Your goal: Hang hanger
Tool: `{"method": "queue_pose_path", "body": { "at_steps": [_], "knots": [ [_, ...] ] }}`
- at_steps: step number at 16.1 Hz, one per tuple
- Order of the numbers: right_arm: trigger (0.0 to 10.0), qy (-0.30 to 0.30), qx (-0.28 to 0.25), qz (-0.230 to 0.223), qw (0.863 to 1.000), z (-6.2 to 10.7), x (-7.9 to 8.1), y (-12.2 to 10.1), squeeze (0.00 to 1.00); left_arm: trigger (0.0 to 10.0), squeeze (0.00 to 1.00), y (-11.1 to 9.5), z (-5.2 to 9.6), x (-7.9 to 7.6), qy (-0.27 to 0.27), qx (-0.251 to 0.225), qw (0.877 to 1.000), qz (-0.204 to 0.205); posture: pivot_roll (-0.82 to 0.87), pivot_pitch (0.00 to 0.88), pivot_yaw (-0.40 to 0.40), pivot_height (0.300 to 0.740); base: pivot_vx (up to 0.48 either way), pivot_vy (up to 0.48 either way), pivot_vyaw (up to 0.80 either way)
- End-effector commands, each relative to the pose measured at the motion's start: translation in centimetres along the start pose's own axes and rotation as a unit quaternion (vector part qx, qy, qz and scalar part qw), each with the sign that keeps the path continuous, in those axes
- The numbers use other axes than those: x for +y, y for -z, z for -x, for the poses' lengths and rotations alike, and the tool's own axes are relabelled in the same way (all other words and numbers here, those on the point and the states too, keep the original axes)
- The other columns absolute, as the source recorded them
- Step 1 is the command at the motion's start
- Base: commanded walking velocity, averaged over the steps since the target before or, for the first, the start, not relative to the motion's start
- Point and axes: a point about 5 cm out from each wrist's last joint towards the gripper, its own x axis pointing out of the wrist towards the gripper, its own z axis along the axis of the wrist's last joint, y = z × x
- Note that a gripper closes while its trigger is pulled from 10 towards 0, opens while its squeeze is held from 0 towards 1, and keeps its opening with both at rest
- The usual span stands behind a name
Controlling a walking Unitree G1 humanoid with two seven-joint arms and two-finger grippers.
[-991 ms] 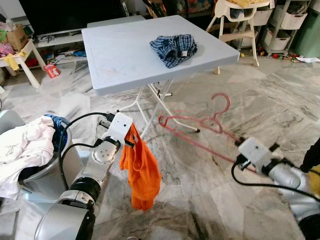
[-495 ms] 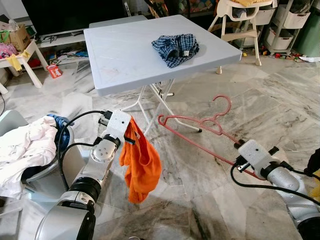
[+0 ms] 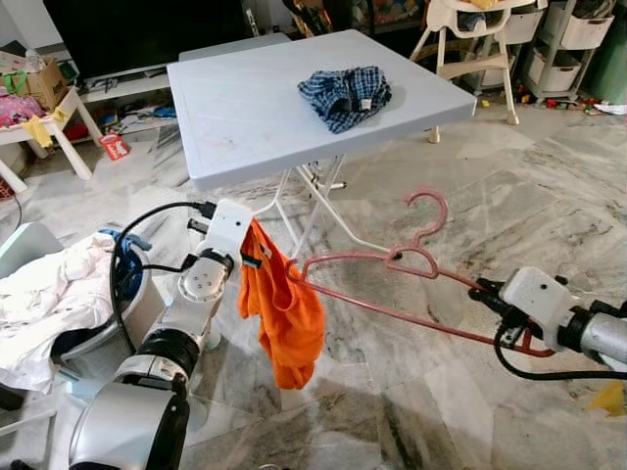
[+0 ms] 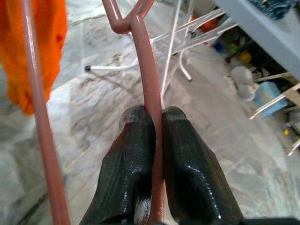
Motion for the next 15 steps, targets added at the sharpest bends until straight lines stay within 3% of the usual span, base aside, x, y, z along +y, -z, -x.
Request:
{"method": "queue_pose_path", "body": {
  "at_steps": [1,8,15],
  "knots": [
    [10.0,-0.008,-0.001,0.005,1.000,0.3,-0.3,-0.5,0.00,10.0,0.00,-1.2,-0.6,0.8,-0.015,-0.010,1.000,-0.003,-0.18,0.000,0.144,0.740,0.000,0.000,0.00],
    [10.0,-0.043,-0.001,-0.010,0.999,-1.3,2.4,-0.8,0.00,10.0,0.00,-1.2,-0.5,-0.1,-0.004,-0.015,1.000,0.004,-0.17,0.000,0.148,0.740,0.000,0.000,0.00],
    [10.0,0.012,0.001,0.013,1.000,-3.0,1.7,-1.4,0.00,10.0,0.00,-1.1,-0.3,0.0,-0.005,-0.021,1.000,0.009,-0.14,0.000,0.139,0.740,0.000,0.000,0.00]
  ]
}}
